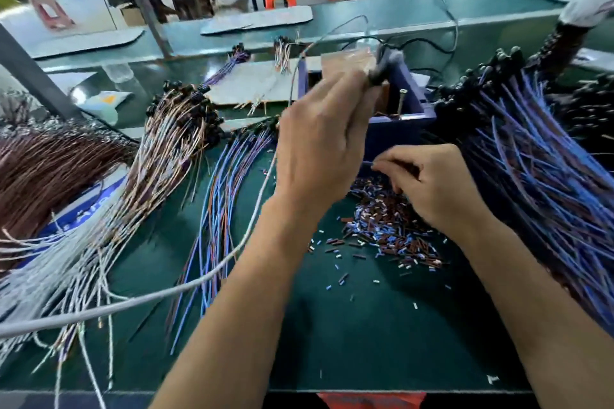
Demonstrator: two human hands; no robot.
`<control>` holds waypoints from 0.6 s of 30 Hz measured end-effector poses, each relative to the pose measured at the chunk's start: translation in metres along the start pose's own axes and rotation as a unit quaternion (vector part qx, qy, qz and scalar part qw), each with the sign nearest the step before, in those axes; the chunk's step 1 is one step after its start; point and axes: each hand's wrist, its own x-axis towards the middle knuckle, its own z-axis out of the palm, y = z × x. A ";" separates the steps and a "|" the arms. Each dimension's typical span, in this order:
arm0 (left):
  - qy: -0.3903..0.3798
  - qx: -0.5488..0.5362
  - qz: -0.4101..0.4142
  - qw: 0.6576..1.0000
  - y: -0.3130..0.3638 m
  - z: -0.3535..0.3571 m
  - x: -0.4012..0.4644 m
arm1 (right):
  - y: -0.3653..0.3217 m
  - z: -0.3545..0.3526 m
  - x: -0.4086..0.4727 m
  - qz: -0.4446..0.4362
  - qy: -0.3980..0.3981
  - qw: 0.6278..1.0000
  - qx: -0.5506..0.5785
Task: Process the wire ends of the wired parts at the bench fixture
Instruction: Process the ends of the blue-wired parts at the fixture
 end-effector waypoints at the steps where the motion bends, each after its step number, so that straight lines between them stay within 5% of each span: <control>1: -0.034 0.016 0.010 0.999 0.002 0.009 -0.010 | -0.001 0.001 0.000 -0.018 0.015 1.000 0.013; 7: -0.131 0.032 -0.049 0.990 -0.004 0.034 -0.049 | 0.001 -0.004 -0.004 -0.001 0.026 0.998 0.061; 18: -0.083 0.094 -0.145 0.981 -0.018 0.032 -0.059 | 0.013 -0.008 -0.003 0.166 0.088 0.961 0.203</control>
